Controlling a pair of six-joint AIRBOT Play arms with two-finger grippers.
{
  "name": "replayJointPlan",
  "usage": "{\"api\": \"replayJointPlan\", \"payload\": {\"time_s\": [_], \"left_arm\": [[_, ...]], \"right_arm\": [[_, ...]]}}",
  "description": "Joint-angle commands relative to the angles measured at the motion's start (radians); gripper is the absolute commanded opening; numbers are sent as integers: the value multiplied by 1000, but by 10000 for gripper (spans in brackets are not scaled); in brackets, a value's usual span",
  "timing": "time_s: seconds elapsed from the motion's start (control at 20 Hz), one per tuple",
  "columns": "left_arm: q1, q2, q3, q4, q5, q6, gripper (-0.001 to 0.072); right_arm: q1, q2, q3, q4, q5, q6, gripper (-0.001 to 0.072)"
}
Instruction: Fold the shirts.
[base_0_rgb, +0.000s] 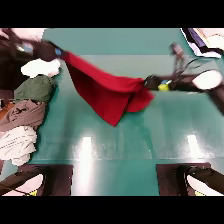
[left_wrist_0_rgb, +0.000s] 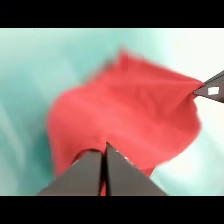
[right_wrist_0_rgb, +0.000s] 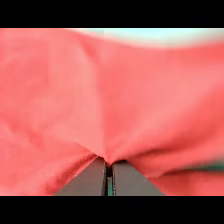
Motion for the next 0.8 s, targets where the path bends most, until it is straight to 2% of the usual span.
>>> {"api": "replayJointPlan", "payload": {"time_s": [0.0,0.25,0.5,0.75], "left_arm": [[0,92,140,-84,-33,-7,21],[0,192,326,-106,-131,-10,21],[0,227,539,-124,-130,-26,21],[0,232,413,-26,-102,-37,21]], "right_arm": [[-56,142,171,-26,139,2,14],[-55,241,436,-114,299,38,14],[-55,272,644,-271,425,119,14],[-54,100,802,-274,528,140,14]]}}
